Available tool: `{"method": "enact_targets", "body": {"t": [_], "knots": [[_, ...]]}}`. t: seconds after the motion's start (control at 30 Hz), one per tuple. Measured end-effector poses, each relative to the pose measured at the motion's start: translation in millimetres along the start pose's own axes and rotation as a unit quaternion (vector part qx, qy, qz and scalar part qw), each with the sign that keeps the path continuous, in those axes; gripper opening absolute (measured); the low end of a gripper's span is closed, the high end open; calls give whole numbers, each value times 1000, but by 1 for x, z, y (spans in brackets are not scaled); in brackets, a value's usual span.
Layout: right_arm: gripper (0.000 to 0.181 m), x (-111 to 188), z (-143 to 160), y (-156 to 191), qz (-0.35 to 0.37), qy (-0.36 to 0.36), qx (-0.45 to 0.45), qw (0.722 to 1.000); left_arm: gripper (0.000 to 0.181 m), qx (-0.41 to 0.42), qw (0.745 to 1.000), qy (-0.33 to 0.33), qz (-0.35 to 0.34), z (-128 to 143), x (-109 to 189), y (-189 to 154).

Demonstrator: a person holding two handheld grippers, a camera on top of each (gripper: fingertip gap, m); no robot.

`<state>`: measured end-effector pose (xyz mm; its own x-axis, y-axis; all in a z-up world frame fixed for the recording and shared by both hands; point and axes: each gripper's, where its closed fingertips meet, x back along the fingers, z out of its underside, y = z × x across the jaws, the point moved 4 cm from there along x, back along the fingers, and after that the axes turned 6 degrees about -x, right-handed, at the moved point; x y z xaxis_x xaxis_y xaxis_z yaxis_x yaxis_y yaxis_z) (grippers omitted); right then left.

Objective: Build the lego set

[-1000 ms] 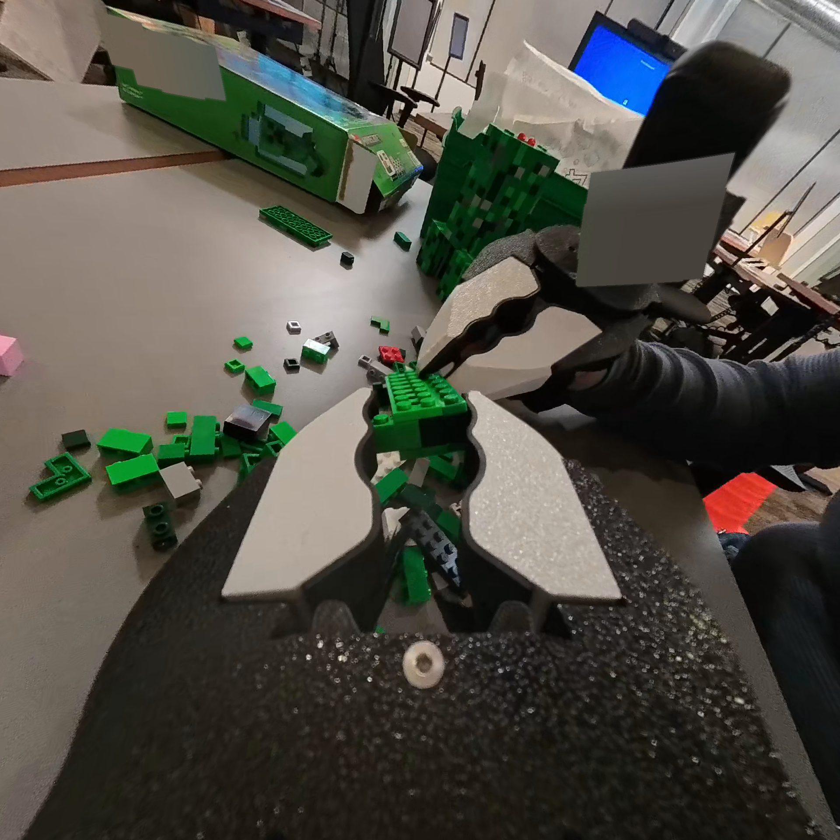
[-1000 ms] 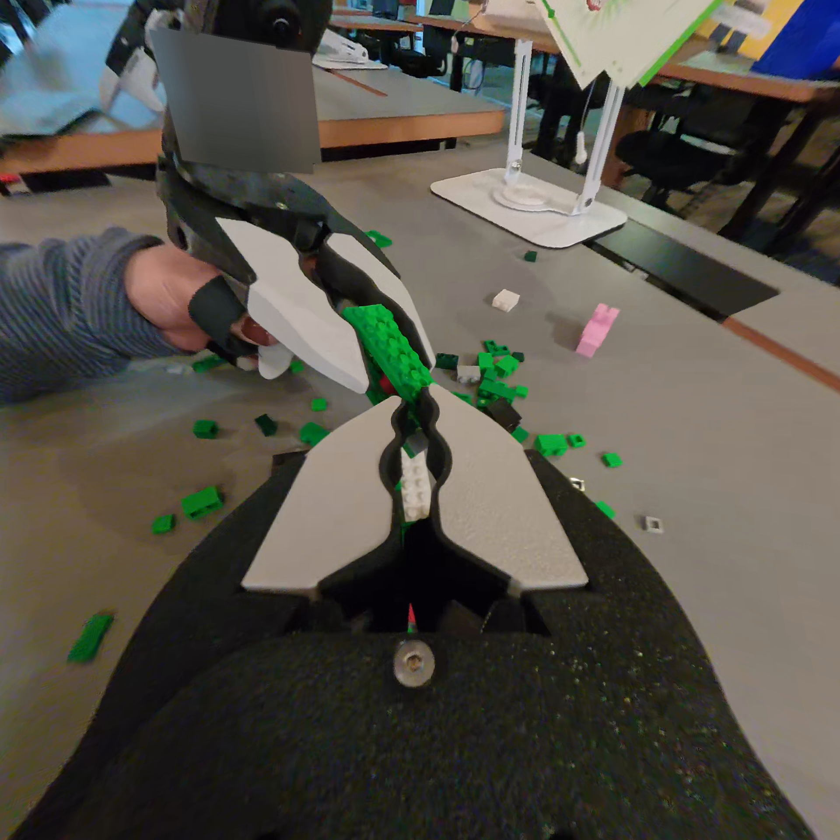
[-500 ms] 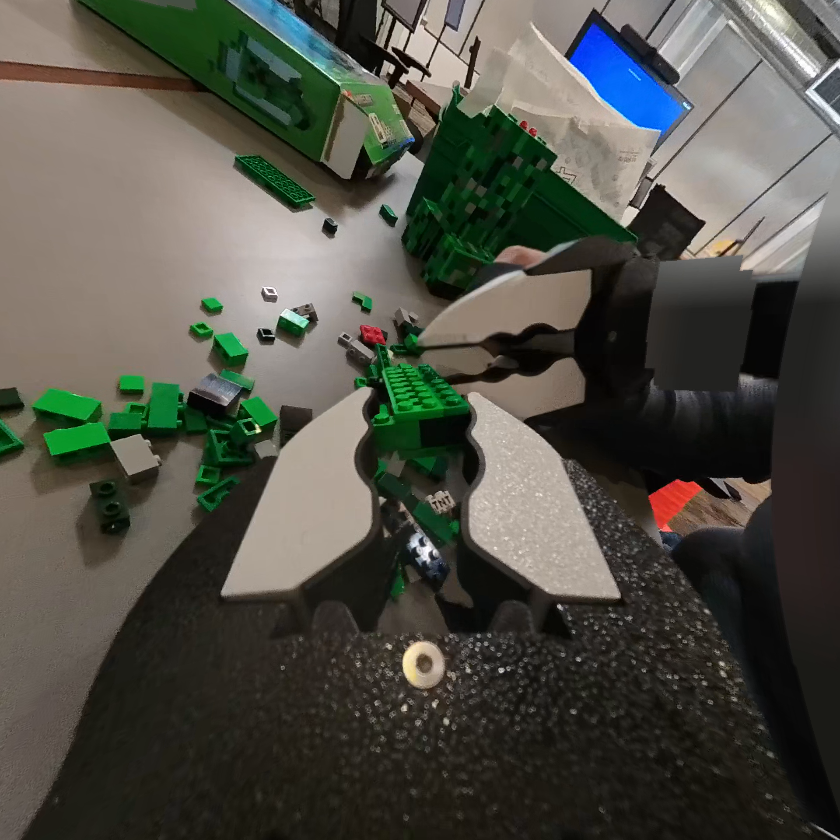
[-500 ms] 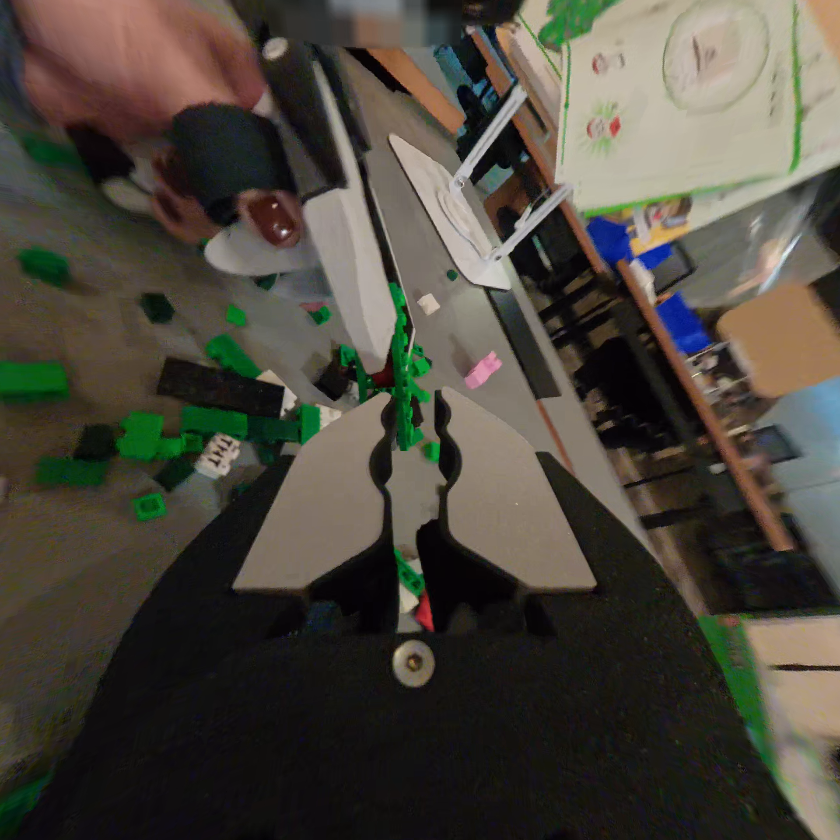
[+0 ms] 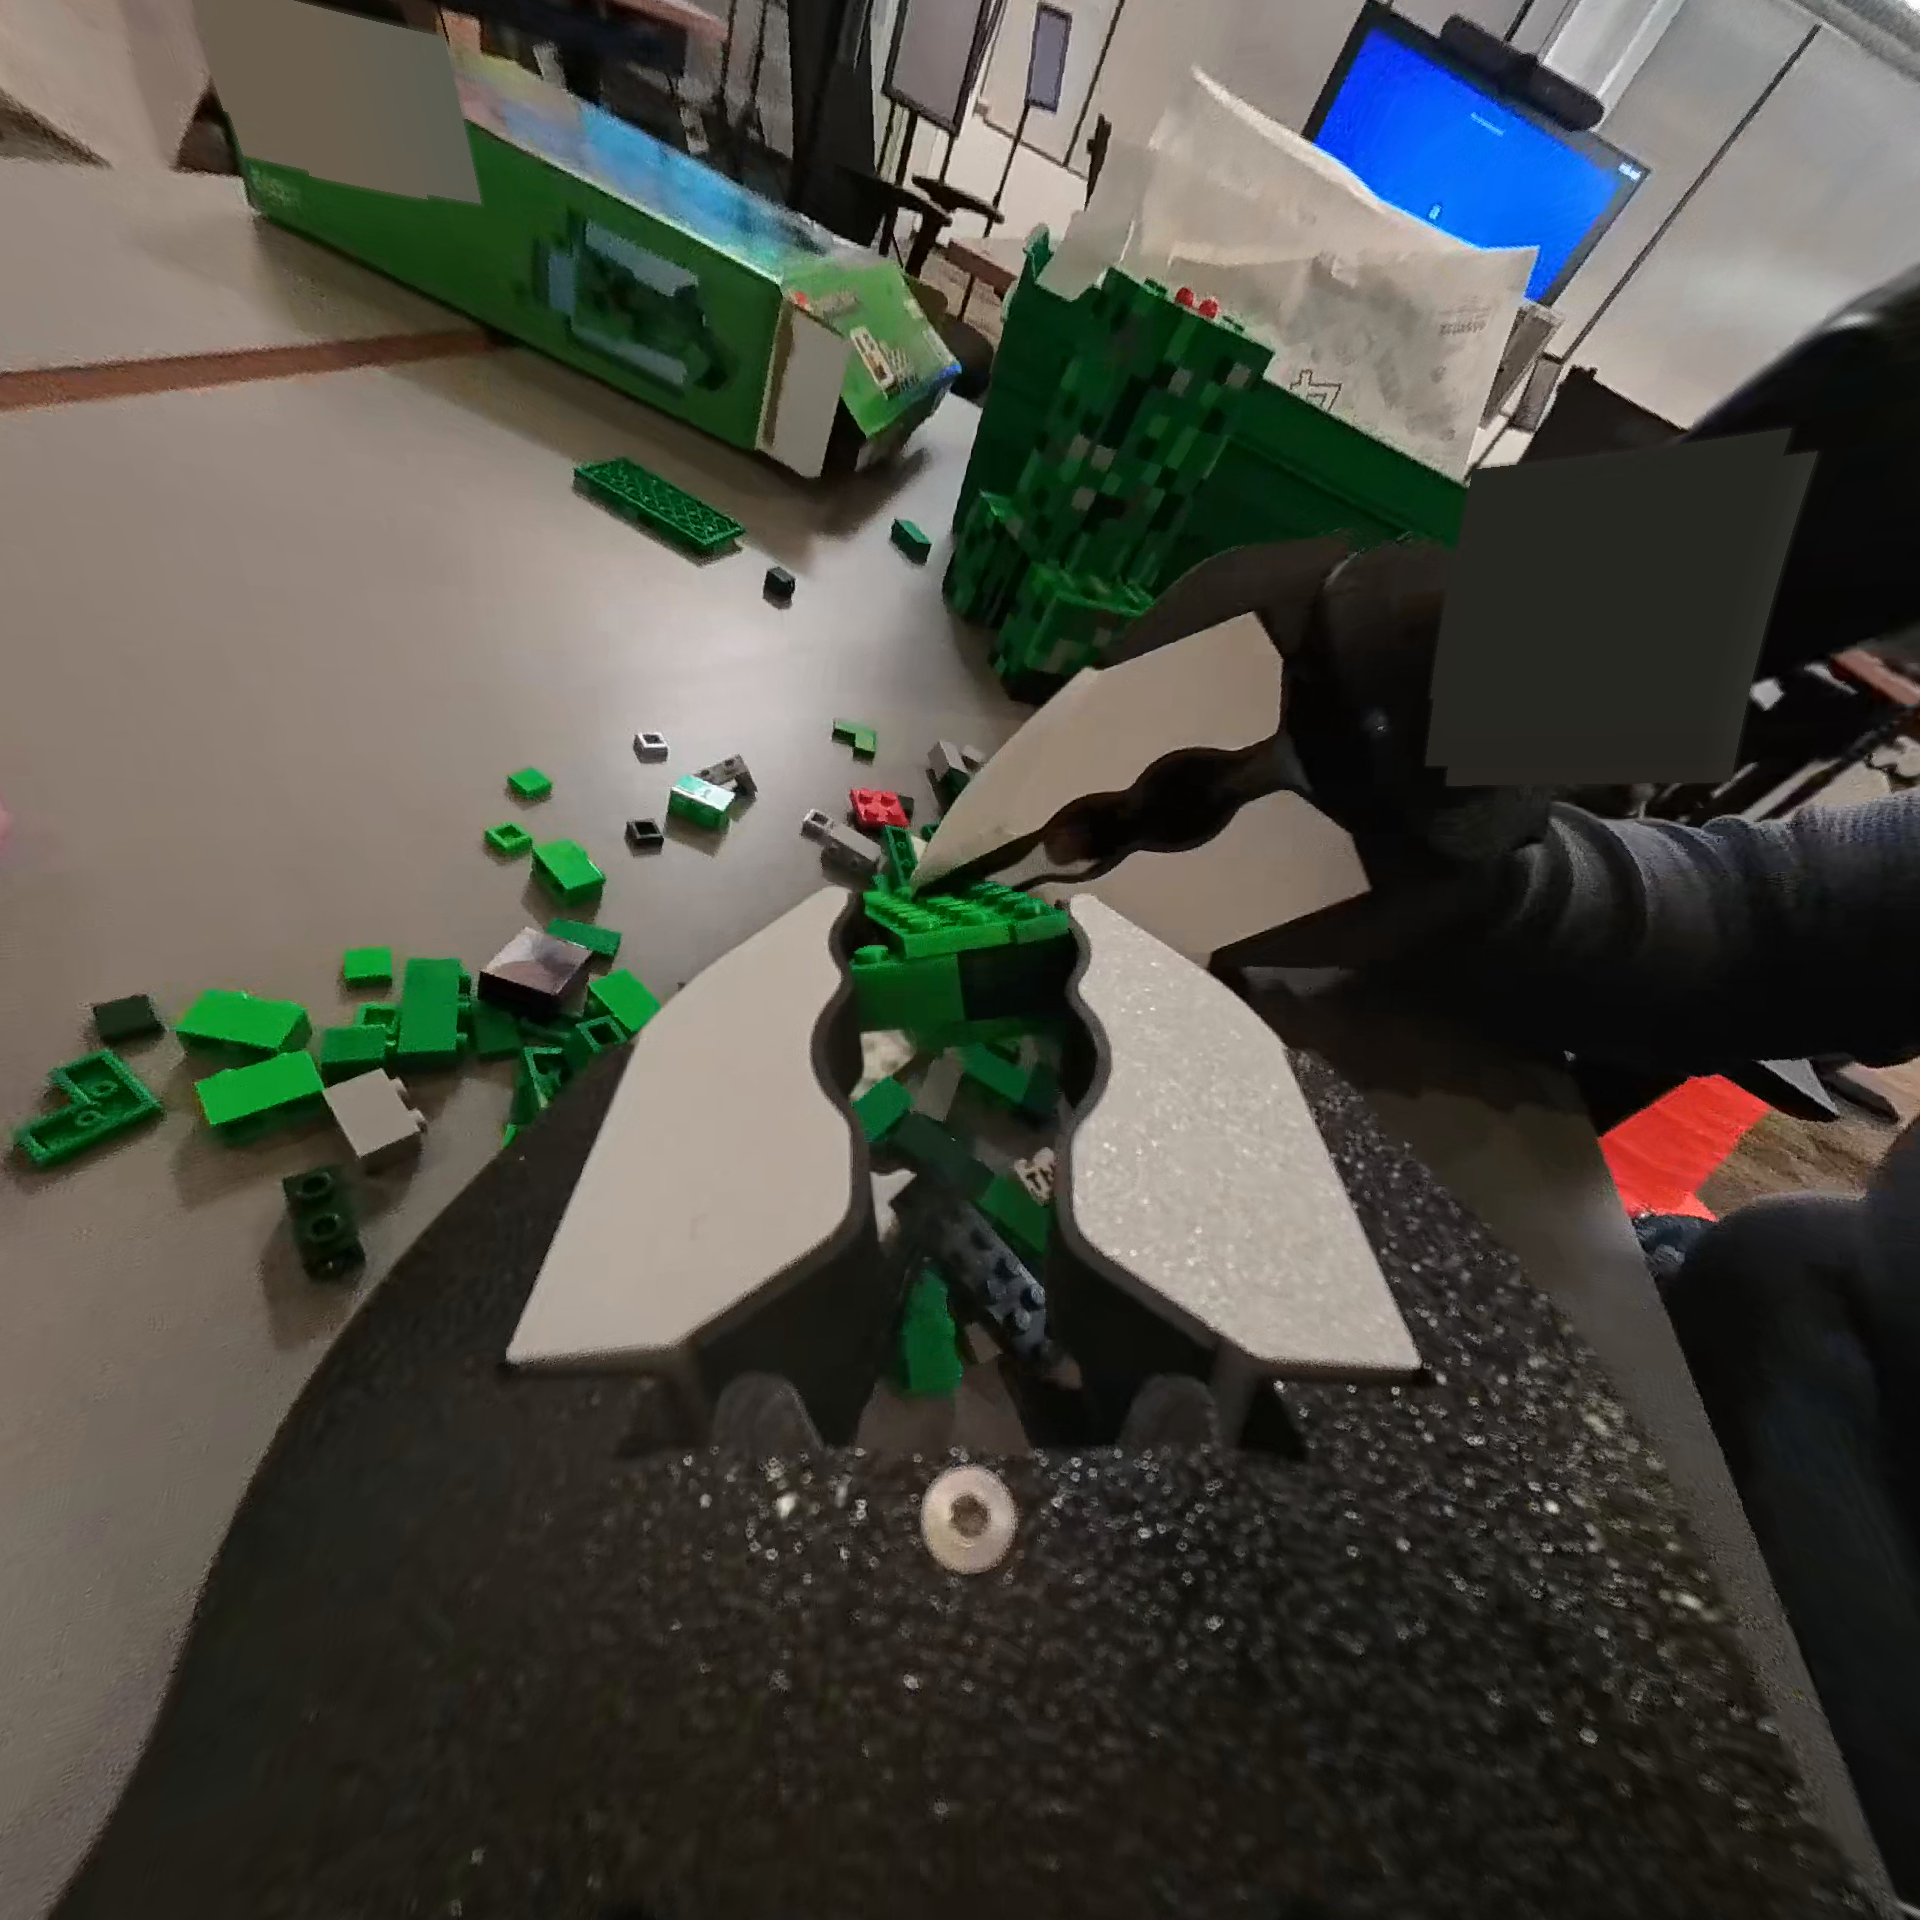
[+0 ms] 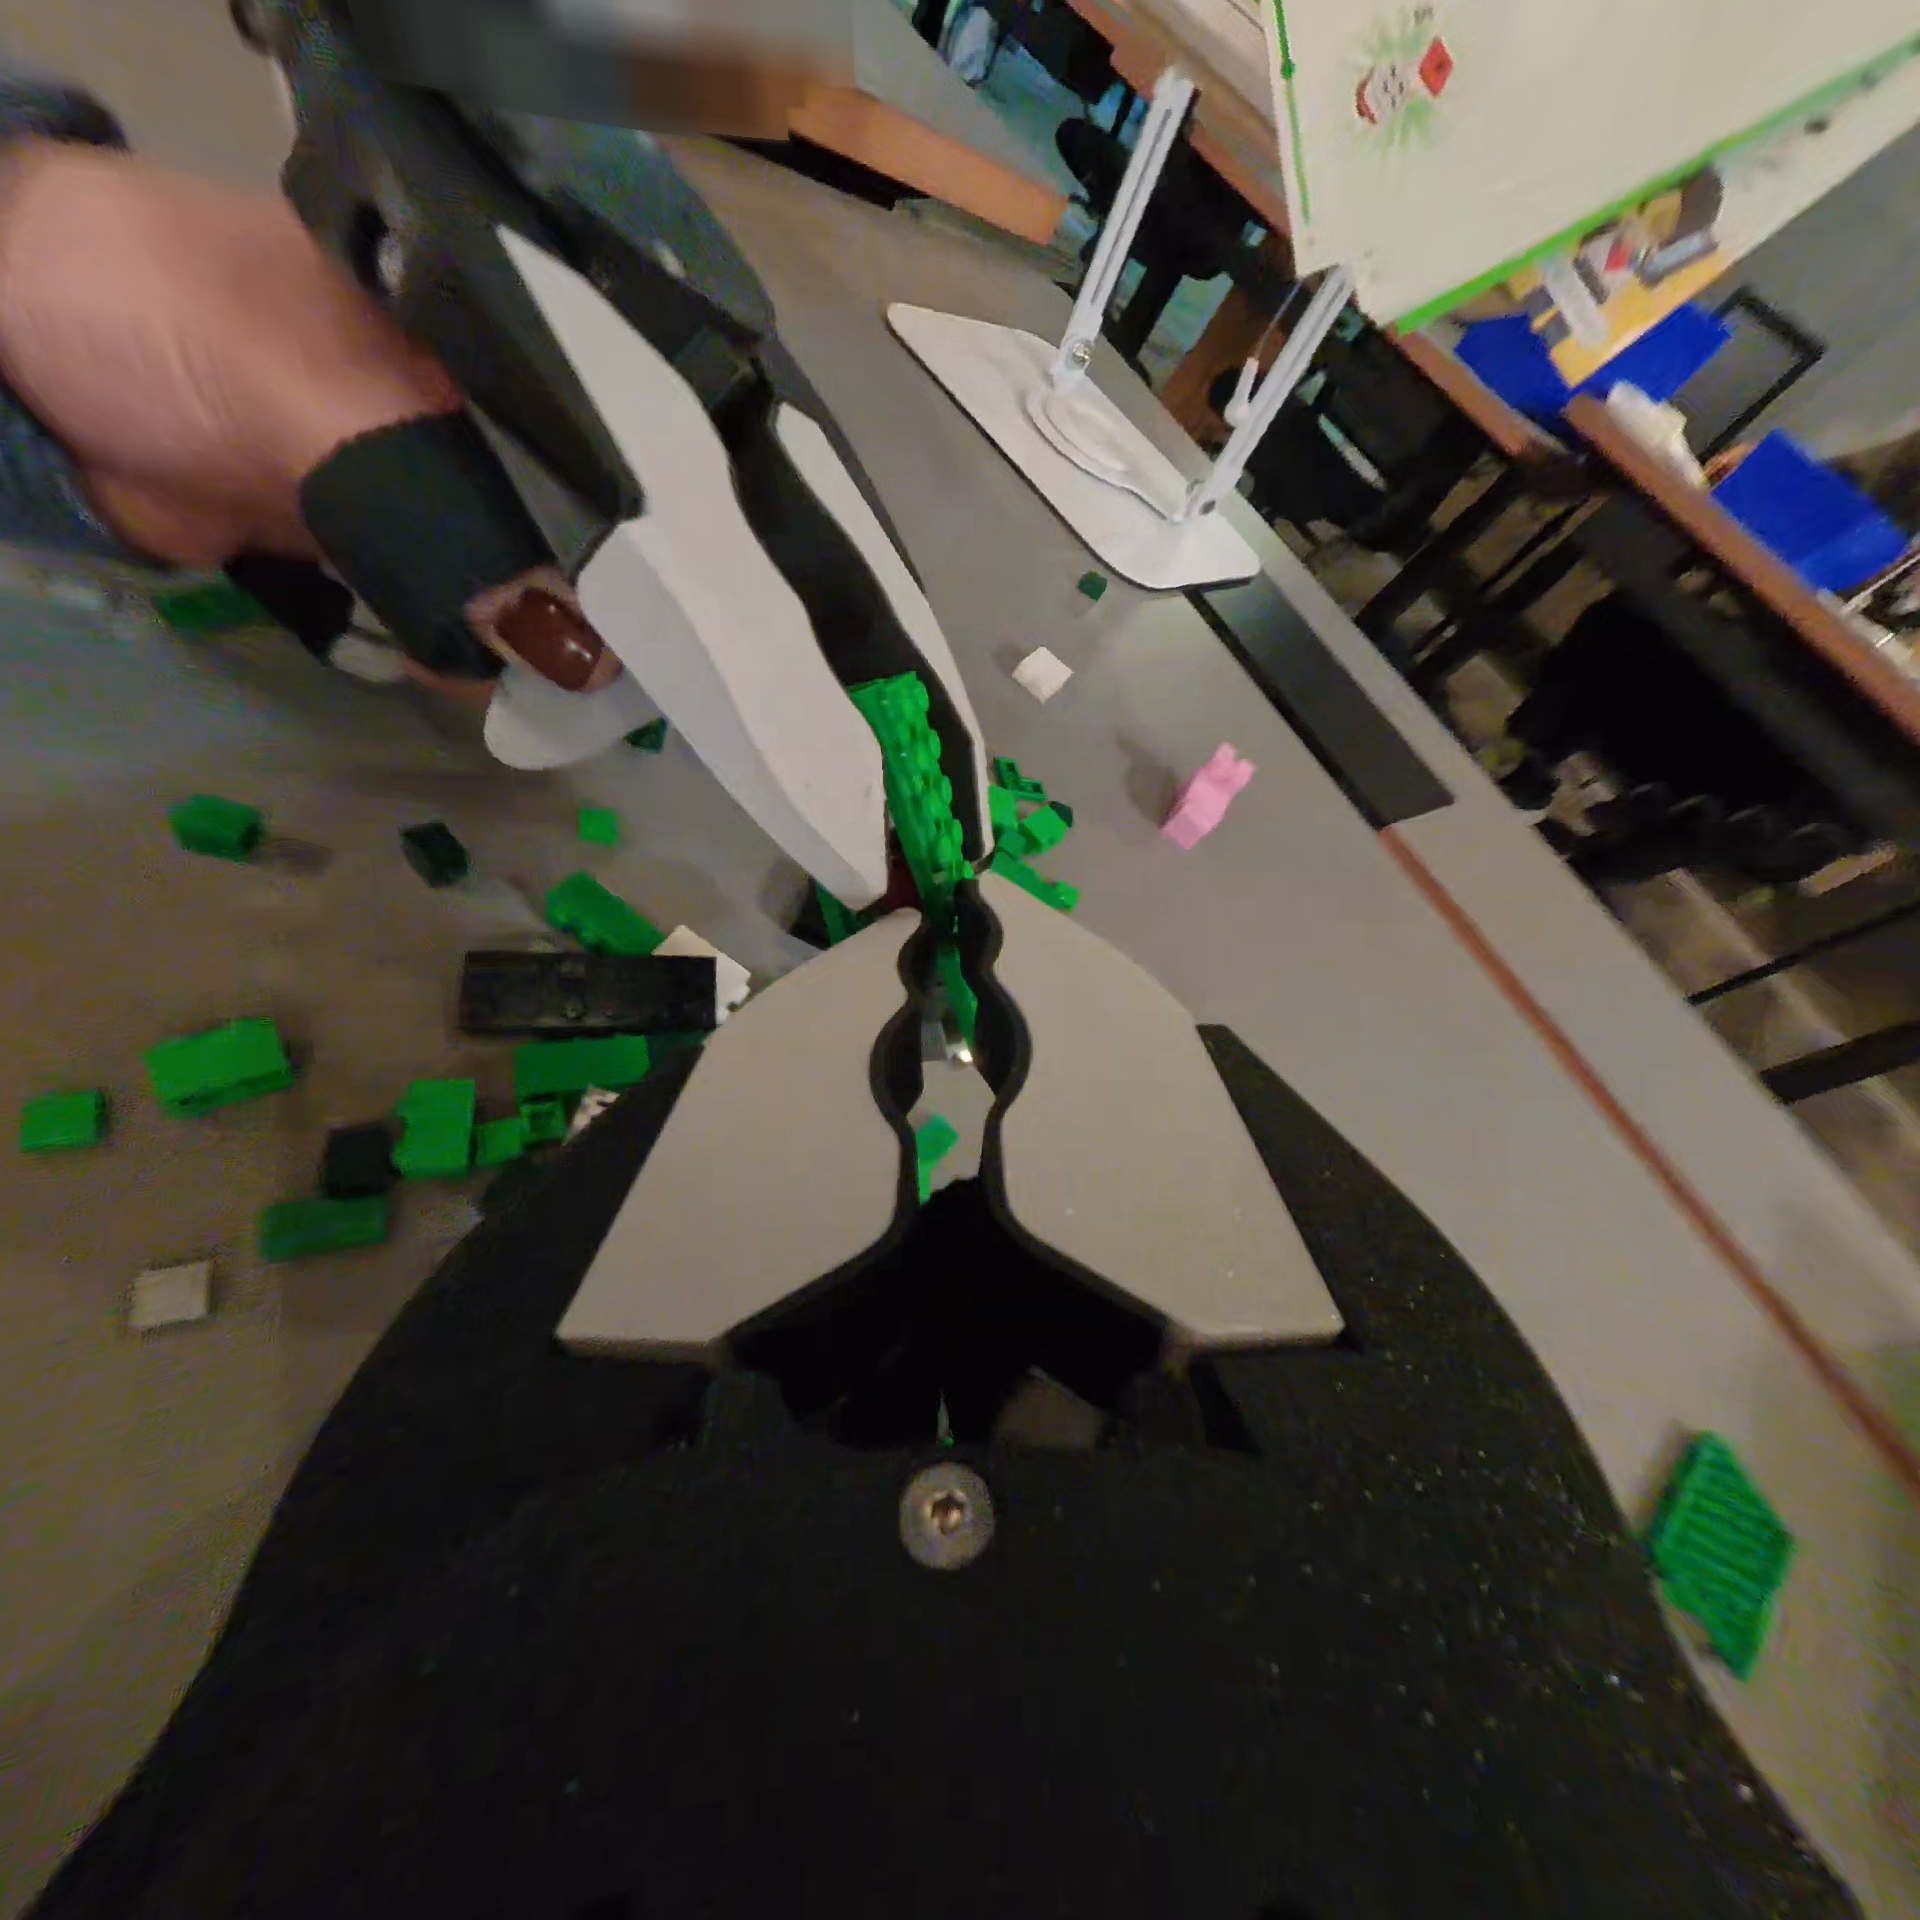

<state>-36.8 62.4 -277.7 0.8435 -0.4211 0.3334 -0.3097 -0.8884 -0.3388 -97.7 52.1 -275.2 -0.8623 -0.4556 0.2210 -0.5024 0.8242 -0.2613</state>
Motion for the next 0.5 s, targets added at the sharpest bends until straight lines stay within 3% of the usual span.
{"method": "enact_targets", "body": {"t": [0.17,0.3,0.5], "knots": [[3,-2,1,-1,-78,-27,-161,984,33,-7,1000,-24,14,-3,4,0],[3,-3,5,-1,-109,-28,-199,973,33,4,1000,-20,16,-2,2,1],[4,4,8,-4,-217,-48,-261,939,34,48,996,-26,69,0,0,-4]]}}
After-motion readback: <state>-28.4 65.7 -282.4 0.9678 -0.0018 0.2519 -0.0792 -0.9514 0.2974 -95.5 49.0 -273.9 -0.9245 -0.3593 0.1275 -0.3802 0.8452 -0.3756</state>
